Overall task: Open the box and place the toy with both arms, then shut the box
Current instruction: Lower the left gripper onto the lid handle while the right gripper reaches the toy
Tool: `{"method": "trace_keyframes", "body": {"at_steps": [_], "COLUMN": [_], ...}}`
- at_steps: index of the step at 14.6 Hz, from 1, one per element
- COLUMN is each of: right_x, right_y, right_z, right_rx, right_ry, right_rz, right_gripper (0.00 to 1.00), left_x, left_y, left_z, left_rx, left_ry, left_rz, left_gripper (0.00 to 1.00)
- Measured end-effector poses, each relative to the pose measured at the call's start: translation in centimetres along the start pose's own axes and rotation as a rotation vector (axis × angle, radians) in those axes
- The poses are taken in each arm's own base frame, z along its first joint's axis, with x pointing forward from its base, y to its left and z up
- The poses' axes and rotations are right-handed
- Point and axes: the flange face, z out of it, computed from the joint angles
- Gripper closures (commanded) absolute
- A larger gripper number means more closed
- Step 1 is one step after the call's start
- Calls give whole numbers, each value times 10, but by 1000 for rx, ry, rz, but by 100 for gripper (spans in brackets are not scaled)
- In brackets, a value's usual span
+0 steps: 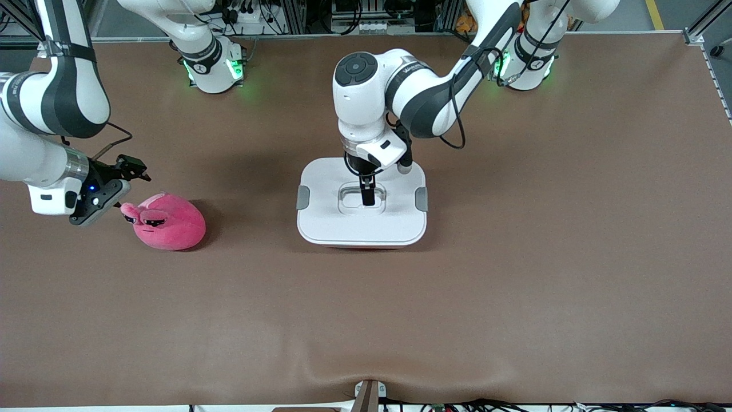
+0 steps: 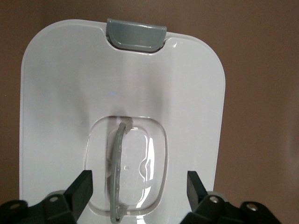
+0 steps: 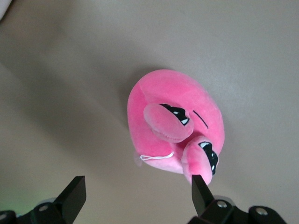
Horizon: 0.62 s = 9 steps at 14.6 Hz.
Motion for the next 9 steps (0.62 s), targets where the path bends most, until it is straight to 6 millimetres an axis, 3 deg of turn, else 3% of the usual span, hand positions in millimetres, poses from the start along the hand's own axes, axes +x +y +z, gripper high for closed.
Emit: {"method": "trace_keyframes", "body": {"at_steps": [9], "right_x": [6], "right_y": [0], "right_z": [28], "right_rx": [-98], "right_ry": [54], "right_rz": [-358], "right_gripper": [0], "left_x": [-14], "left_y": [-7], "left_z": [20], "left_rx": [-17], "left_ry": [-38], "left_rz": [-74], "left_gripper": [28]}}
